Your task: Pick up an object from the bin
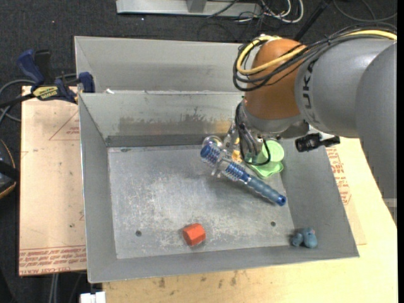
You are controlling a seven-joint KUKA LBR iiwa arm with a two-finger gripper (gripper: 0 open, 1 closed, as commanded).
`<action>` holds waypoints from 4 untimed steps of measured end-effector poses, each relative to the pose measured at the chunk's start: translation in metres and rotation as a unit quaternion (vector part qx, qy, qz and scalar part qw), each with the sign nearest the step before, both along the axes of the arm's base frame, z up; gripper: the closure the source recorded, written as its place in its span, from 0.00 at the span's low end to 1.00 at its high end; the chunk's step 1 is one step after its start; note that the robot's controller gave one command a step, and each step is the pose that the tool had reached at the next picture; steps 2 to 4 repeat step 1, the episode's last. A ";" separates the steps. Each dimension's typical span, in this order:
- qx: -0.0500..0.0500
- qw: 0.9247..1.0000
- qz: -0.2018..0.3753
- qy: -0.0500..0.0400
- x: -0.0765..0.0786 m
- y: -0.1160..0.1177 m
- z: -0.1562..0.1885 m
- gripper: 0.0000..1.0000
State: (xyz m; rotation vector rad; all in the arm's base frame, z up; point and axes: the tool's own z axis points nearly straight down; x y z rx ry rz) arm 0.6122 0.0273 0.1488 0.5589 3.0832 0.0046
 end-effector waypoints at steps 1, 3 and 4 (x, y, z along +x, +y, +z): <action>0.000 1.000 0.001 0.001 0.001 0.001 0.036 1.00; 0.000 1.000 0.001 0.001 0.001 0.001 0.036 1.00; 0.000 1.000 0.001 0.001 0.001 0.001 0.036 1.00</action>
Offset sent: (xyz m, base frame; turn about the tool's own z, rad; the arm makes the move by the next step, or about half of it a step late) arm 0.0001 0.0001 0.0348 0.0000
